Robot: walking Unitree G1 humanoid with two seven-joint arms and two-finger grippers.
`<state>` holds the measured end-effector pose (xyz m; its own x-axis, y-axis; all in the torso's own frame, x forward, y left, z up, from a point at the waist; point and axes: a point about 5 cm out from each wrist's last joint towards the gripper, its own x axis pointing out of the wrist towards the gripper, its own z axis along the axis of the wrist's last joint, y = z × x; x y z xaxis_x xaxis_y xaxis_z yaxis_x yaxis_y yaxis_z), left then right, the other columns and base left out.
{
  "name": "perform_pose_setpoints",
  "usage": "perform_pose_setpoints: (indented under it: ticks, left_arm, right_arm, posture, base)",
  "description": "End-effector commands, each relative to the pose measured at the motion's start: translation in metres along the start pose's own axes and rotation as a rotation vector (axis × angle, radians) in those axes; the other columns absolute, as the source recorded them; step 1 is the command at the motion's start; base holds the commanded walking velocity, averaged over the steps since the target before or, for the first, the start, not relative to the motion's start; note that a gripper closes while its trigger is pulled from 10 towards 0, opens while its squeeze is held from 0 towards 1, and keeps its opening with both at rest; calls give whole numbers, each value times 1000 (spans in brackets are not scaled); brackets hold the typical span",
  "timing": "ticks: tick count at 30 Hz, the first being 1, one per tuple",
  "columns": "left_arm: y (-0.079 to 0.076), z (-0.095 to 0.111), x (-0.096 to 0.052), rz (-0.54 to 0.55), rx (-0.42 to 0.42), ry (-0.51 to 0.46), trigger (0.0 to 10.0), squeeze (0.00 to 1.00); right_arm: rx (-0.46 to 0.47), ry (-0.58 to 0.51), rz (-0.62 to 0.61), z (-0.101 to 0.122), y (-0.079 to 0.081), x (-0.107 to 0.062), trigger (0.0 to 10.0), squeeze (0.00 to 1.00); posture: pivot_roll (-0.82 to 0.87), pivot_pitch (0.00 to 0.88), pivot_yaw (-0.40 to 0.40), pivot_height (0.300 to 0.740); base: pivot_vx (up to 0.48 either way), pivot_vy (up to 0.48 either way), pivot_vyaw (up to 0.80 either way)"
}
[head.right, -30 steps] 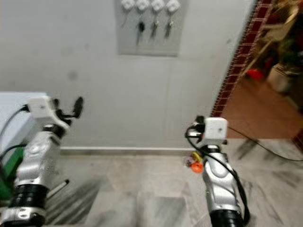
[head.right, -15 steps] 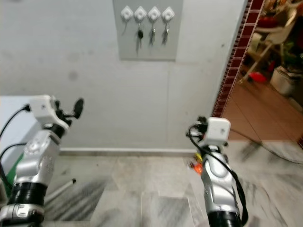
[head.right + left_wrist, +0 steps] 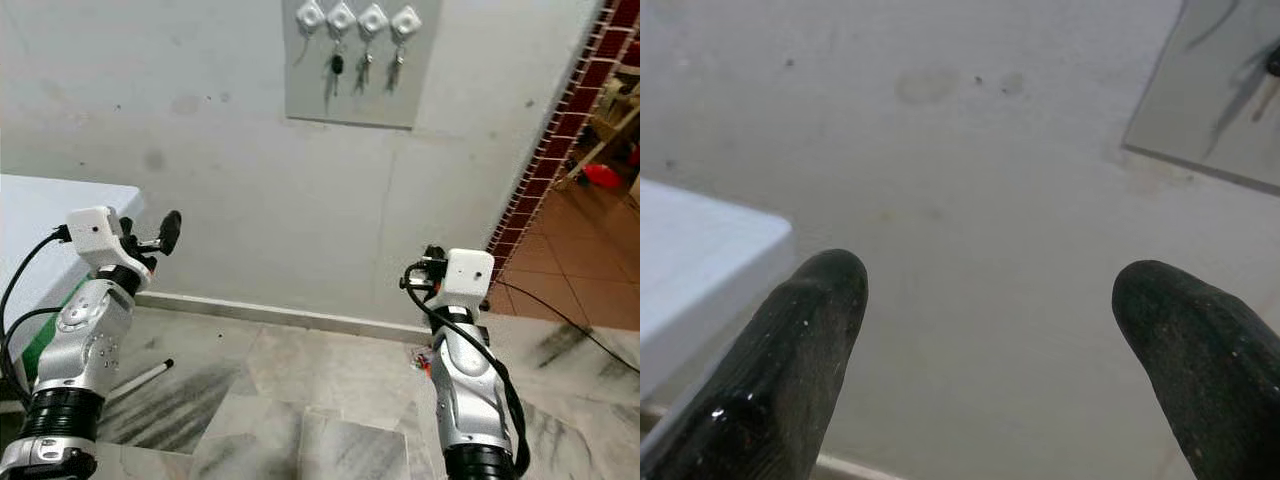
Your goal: Hang keys on a hook
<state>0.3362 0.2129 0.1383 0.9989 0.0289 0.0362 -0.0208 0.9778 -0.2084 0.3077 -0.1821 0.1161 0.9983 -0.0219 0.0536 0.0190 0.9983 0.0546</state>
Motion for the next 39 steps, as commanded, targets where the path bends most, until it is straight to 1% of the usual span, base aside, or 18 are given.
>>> perform_pose_setpoints:
  ticks: [1,11,13,23,25,27,30,32,34,36,39]
  left_arm:
    - [-10,-3,2,-25,-10,13,10000,0]
    - [-8,-1,2,-27,-10,9,10000,0]
    - [-8,-1,2,-27,-21,10,10000,0]
    - [-9,0,2,-34,-10,9,10000,0]
    - [-9,0,2,-37,-8,9,10000,0]
    - [-10,0,2,-36,-8,9,10000,0]
    - [-10,0,2,-36,-8,9,10000,0]
    - [-10,0,2,-36,-8,9,10000,0]
    - [-9,0,1,-37,-5,9,10000,0]
    - [-9,0,1,-37,-4,9,10000,0]
    - [-9,0,1,-38,3,8,10000,0]
  right_arm:
    - [-8,-5,-28,4,-10,-1,10000,0]
    - [-8,-11,-18,6,-8,0,10000,0]
    - [-12,-13,-15,7,-8,0,10000,0]
    - [-1,-20,11,10,-6,1,10000,0]
    - [-35,-32,32,11,-5,0,10000,0]
    - [-48,-26,28,11,-5,0,10000,0]
    - [-34,-17,17,9,-7,1,10000,0]
    - [-41,-20,16,10,-7,1,10000,0]
    - [-6,-36,3,10,-7,0,10000,0]
    - [4,-32,1,10,-6,0,10000,0]
    - [-7,-23,2,10,-6,0,10000,0]
  posture:
    - [-11,0,-7,740]
    - [-7,0,-8,740]
    - [-6,0,-8,740]
    - [-6,0,-7,740]
    - [-6,0,-7,740]
    - [-5,0,-7,740]
    - [-5,0,-8,740]
    - [-4,0,-8,740]
    - [-3,0,-8,740]
    - [-3,0,-8,740]
    - [-4,0,-5,740]
  base:
    - [307,0,0]
    - [308,0,0]
    - [292,0,0]
    - [256,297,0]
    - [255,300,0]
    - [253,302,0]
    - [254,298,0]
    - [259,296,0]
    - [255,298,0]
    - [255,294,0]
    - [263,279,0]
